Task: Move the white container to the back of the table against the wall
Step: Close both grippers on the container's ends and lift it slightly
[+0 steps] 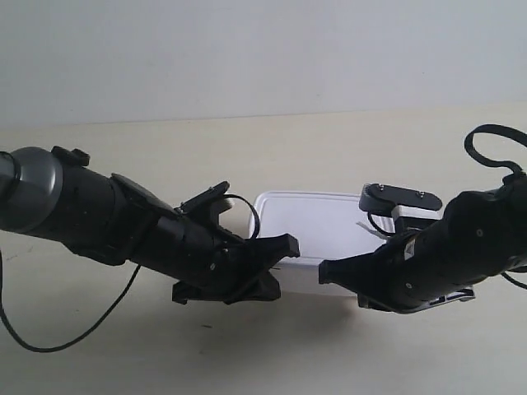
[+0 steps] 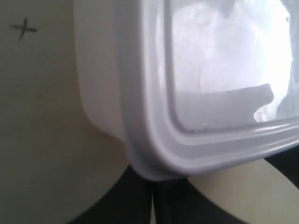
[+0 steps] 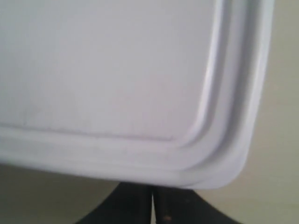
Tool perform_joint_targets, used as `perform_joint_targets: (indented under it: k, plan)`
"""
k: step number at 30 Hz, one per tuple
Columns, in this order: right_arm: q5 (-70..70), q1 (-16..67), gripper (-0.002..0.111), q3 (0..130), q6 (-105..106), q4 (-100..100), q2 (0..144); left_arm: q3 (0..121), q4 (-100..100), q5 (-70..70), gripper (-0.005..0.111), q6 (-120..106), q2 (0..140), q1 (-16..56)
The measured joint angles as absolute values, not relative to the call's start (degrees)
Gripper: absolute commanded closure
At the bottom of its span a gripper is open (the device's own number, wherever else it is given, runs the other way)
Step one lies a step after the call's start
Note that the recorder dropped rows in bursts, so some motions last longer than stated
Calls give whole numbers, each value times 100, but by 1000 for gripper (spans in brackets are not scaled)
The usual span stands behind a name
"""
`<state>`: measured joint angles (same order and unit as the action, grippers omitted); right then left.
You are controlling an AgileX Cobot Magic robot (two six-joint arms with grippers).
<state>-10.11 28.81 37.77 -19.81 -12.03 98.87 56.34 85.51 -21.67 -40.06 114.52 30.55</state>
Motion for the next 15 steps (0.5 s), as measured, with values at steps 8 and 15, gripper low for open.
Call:
perform_joint_targets:
  k: [8, 15]
  plan:
    - [-951, 2855, 108, 4168, -1861, -1192, 10060, 6136, 8551, -2167, 107, -4006, 11772, 3055]
    - [-961, 2668, 108, 4511, -1794, -1149, 10384, 6406, 8625, -1984, 107, -3993, 11917, 3055]
